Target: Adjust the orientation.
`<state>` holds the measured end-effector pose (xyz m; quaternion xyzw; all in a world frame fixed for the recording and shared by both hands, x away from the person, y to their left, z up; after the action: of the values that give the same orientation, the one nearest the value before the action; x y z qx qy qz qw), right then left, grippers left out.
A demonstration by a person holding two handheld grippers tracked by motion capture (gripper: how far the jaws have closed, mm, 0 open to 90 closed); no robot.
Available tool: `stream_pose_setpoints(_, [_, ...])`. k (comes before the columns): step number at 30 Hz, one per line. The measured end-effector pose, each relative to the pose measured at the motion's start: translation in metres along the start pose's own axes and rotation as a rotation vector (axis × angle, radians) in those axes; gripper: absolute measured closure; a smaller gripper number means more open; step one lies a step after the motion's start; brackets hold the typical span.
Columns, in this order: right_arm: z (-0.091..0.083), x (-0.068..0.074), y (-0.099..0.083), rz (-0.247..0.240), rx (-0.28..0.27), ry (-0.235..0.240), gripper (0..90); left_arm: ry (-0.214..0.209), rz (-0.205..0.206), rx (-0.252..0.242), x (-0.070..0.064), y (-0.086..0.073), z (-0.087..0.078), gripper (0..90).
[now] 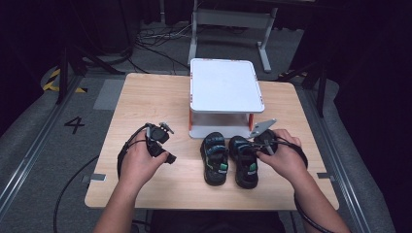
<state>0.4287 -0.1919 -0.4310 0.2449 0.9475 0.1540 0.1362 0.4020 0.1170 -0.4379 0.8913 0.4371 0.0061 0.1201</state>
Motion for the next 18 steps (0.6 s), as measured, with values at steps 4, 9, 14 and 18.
stream_pose_setpoints(4, [0.014,0.007,0.012,0.02,0.027,-0.006,75.2,0.002,-0.001,-0.006,0.001,-0.003,-0.002,30.6])
stream_pose_setpoints(9, [0.015,-0.002,0.014,0.091,-0.006,-0.062,75.3,0.0,-0.003,-0.015,0.003,-0.004,-0.005,30.6])
stream_pose_setpoints(14, [0.02,-0.003,0.014,0.122,-0.023,-0.033,74.8,-0.003,0.005,-0.019,0.003,0.001,-0.006,30.6])
stream_pose_setpoints(18, [0.018,0.002,0.017,0.154,-0.052,0.034,74.3,-0.004,0.016,-0.014,0.002,0.004,-0.005,30.6])
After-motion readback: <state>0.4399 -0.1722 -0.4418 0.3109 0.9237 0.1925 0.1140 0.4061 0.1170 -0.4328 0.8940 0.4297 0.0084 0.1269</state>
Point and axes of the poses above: each handheld gripper's, and its own axes: z roughly forward along the jaws, y roughly out of its top, x roughly to its left, the point moved 6 cm from there along z, roughly forward along the jaws, and after that the axes turned 8 degrees about x, right-handed, at the moved point
